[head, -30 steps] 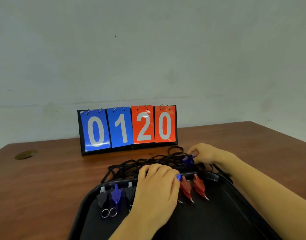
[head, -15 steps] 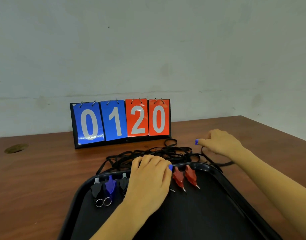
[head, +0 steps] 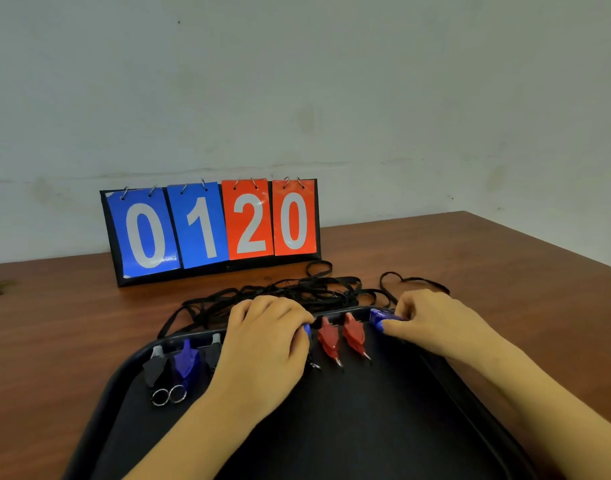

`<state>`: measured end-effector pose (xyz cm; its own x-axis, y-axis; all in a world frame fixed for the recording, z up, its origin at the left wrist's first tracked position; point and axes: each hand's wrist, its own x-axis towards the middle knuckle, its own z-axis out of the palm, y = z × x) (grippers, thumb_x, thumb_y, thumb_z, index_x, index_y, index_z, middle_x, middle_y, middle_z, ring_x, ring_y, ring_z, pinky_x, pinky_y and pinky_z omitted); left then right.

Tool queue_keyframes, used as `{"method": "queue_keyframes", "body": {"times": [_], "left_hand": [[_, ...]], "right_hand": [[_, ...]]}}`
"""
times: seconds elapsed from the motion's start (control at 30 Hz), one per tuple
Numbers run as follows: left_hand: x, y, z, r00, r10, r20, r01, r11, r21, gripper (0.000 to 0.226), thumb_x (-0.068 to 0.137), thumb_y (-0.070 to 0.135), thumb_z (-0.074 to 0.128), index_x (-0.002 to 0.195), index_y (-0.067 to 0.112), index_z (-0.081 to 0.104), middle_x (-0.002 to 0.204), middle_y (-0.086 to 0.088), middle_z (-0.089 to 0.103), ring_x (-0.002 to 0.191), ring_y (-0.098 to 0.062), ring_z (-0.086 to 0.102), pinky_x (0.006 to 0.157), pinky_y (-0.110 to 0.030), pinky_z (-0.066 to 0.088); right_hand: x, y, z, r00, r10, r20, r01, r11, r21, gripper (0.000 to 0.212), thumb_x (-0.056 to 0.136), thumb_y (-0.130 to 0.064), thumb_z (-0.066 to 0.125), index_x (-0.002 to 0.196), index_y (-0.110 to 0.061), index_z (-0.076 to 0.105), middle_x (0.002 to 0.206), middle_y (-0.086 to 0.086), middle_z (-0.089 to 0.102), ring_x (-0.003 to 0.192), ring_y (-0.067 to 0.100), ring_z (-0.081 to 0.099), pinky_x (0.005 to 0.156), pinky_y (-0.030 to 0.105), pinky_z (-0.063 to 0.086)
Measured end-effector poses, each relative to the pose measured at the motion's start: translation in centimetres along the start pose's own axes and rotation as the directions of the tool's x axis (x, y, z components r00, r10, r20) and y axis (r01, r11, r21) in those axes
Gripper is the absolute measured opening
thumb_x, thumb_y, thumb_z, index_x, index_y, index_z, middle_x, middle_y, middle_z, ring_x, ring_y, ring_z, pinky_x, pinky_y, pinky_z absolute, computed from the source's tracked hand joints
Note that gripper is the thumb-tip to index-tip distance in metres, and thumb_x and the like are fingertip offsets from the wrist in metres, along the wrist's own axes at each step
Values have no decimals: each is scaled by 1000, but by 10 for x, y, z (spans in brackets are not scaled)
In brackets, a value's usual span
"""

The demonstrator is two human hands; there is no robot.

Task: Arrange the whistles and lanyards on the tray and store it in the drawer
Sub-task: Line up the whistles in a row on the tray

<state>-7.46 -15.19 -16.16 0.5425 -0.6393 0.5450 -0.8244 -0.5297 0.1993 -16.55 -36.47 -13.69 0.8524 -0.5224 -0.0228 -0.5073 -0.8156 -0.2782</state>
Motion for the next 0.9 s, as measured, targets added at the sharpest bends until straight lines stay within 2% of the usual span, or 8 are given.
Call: {"method": "queue_keyframes", "body": {"times": [0.1,0.23,0.37,0.57,0.67,0.77,0.9], "left_hand": [[-1,-2,3,999,29,-33,-29,1000,-11,29,78,32,38,86,34,66,89,20,64,93,0,50,88,-21,28],[0,-1,5,996,24,-88,-24,1000,5,25,78,32,41,87,36,64,90,21,64,96,1,50,96,-28,19],[0,-1,7,992,-12,-124,11,1000,-3,20,75,26,53,88,36,65,91,21,64,99,2,42,99,-31,15],[0,-4,7,995,-16,-103,17,1000,12,21,74,26,53,89,35,65,92,20,65,101,0,40,96,-29,16],[-1,-3,7,995,-30,-100,30,1000,-3,21,75,27,52,90,35,65,93,20,64,100,1,46,96,-28,16],[-1,0,5,996,-39,-85,39,999,-1,22,75,27,52,89,35,66,93,18,65,99,-7,58,95,-28,17],[-1,-1,3,996,-52,-73,52,999,-9,21,74,26,53,88,35,65,91,19,65,97,-7,58,97,-31,15]], "right_hand": [[-5,-5,1,999,-40,-9,40,996,-78,33,78,-59,57,73,-27,50,72,-10,56,67,9,54,58,24,44],[-12,-9,0,993,-114,-20,108,975,-193,36,77,-63,55,81,-27,51,76,-10,56,69,9,54,56,22,41],[-13,-8,-3,993,-106,51,113,981,-160,37,76,-62,57,92,-29,57,81,-11,56,72,7,53,53,19,38],[-11,-6,-2,992,-103,77,110,989,-98,35,80,-57,57,94,-26,60,89,-9,63,75,7,58,60,21,45],[-10,-6,-1,993,-105,55,110,989,-96,34,79,-57,57,90,-26,61,83,-9,63,71,6,57,60,22,46],[-9,-7,-2,993,-104,55,110,988,-110,34,80,-59,56,92,-27,61,75,-13,57,69,5,55,57,20,44],[-12,-9,-3,993,-114,13,114,982,-150,47,79,-68,45,99,-28,58,76,-11,59,69,6,57,57,20,45]]}}
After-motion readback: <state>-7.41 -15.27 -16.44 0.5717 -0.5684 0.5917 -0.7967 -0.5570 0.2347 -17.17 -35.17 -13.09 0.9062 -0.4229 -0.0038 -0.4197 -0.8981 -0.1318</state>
